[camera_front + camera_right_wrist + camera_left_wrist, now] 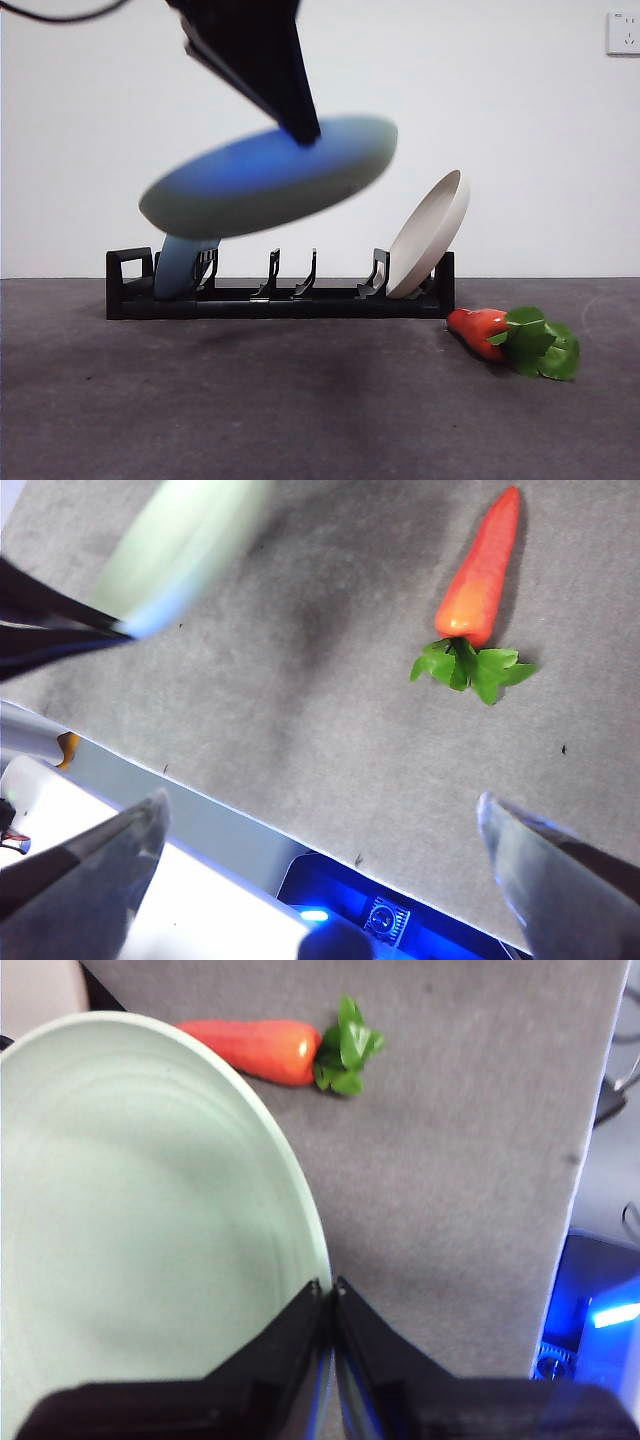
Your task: Take the green plate from the plate rack,put the plate on the table,take the carrot from the table,put the carrot in the plate
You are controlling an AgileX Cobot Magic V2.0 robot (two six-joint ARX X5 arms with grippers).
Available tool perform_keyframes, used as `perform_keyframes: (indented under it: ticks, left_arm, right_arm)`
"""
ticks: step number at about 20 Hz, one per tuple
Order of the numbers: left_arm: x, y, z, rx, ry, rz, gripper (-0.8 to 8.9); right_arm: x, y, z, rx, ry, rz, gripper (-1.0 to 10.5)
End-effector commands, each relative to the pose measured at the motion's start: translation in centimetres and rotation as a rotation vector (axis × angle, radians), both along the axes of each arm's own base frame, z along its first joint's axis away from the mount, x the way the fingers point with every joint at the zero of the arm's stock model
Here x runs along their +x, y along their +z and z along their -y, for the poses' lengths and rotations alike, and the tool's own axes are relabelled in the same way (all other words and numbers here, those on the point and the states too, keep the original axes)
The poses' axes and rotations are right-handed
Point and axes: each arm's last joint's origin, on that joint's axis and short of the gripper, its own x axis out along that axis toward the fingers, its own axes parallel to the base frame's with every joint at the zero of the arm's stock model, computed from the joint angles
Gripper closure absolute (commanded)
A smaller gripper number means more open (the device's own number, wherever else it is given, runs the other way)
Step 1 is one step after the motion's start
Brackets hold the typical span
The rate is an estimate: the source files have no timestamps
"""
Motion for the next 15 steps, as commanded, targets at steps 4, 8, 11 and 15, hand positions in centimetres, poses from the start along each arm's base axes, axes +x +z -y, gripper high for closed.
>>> perform_keyframes:
  ticks: [4, 8, 11, 15]
  left_arm:
    - [2.0, -5.7, 2.8, 0.180, -0.025, -0.042, 8.19]
    - [2.6, -7.8, 4.1, 0.199, -0.033, -0.055, 8.19]
    - [2.8, -9.1, 4.6, 0.224, -0.031, -0.084, 8.20]
    - [2.9, -10.9, 4.9, 0.237, -0.030, -0.176, 8.14]
  right_arm:
    - [0.0, 0.1, 0.0, 0.008, -0.009, -0.004, 2.9]
    - [0.0, 0.1, 0.0, 0.008, -0.009, -0.005, 2.9]
    - [0.0, 0.1, 0.0, 0.008, -0.009, -0.004, 2.9]
    - [0.0, 0.1, 0.0, 0.008, -0.009, -0.004, 2.9]
